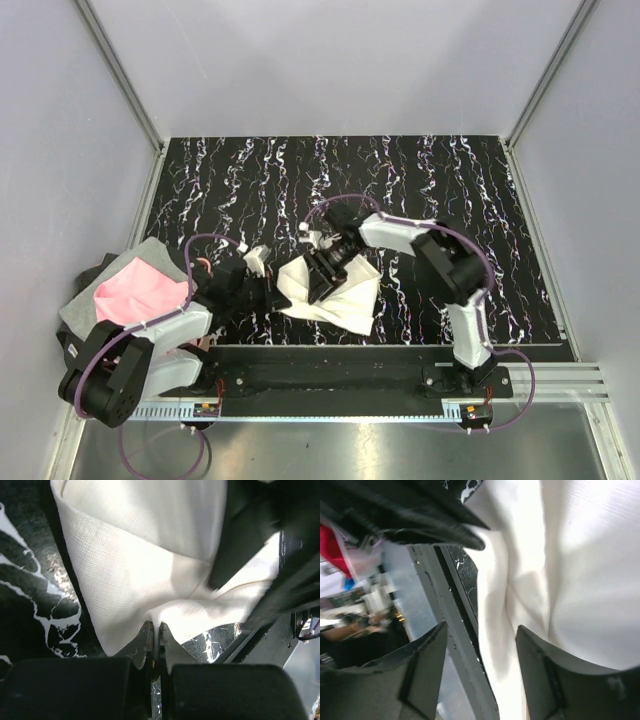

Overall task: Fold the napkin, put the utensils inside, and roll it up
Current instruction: Roll the napkin with the utensil

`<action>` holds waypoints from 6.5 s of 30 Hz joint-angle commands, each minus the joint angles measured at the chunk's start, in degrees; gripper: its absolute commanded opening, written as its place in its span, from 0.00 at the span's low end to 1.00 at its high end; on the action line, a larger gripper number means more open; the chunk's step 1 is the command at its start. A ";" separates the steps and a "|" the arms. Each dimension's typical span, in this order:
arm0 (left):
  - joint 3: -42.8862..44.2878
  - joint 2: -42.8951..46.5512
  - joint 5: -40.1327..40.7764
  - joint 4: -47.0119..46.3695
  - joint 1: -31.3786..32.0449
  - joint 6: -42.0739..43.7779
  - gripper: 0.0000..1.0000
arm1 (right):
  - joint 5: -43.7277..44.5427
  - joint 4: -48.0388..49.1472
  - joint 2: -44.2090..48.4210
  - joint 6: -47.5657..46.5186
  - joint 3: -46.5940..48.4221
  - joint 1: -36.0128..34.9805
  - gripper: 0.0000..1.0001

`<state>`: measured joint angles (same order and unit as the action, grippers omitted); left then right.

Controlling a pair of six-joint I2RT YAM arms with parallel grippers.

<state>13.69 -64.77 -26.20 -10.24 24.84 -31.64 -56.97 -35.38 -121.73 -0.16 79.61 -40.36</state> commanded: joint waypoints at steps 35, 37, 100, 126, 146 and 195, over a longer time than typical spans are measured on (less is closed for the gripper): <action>14.78 -12.39 -3.77 17.01 -5.42 -0.79 0.00 | 66.81 3.30 24.19 13.26 -21.88 -26.53 0.53; 14.87 -12.31 -3.69 17.09 -5.42 -0.79 0.00 | 66.29 2.25 22.34 13.35 -20.47 -26.61 0.46; 27.97 -23.91 0.53 26.68 -5.59 6.59 0.02 | 66.89 15.95 18.38 0.34 -8.07 -27.49 0.76; 27.44 -12.40 6.41 24.92 -5.68 5.36 0.70 | 37.30 18.32 11.87 3.59 -16.15 -18.62 0.36; 7.67 2.81 5.19 10.42 -6.73 -6.42 0.84 | 23.48 19.20 9.50 0.69 -17.48 -9.92 0.35; 14.17 -15.47 -10.10 16.92 -10.51 -4.49 0.00 | 64.97 26.06 21.81 -9.06 -20.11 -28.81 0.70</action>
<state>27.03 -79.70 -34.54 6.02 14.50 -36.93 5.54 -12.75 -98.17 -6.57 59.00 -68.64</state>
